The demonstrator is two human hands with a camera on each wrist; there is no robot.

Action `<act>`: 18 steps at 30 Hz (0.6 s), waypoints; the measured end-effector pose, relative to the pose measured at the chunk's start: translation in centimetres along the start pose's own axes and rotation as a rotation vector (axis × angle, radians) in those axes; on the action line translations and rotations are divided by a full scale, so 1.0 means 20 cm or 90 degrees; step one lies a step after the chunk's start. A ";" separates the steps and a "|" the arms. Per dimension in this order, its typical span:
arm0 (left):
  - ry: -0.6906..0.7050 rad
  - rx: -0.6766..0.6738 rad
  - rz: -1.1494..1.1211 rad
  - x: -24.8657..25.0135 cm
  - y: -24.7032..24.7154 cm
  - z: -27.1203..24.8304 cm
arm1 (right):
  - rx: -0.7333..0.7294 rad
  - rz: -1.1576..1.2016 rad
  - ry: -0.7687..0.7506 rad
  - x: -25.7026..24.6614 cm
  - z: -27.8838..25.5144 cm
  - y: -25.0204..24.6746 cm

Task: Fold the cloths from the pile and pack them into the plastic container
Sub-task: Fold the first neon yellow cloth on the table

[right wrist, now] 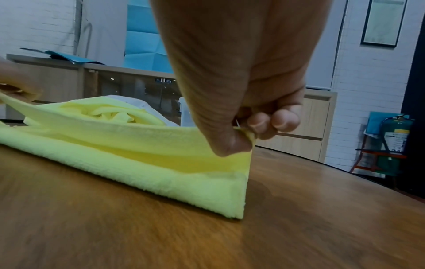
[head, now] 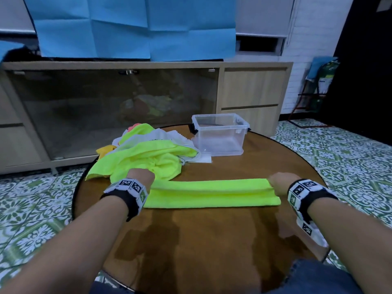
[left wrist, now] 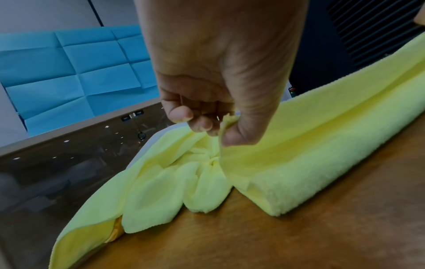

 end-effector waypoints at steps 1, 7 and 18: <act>0.011 0.012 0.001 0.02 0.02 0.02 | -0.001 -0.006 -0.006 0.00 0.01 0.01; 0.029 0.047 0.010 0.06 0.04 0.06 | 0.040 0.020 -0.009 0.01 0.06 0.03; 0.020 -0.014 0.008 0.09 0.10 0.05 | -0.051 -0.037 -0.041 -0.03 0.08 0.09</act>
Point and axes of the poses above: each hand's wrist, its own z-axis towards the middle knuckle, its own y-axis out of the palm, x = y × z, the point moved 5 cm from there along z, towards the middle knuckle, and after that the axes turned 11 degrees about -y, right-handed, at the moved point
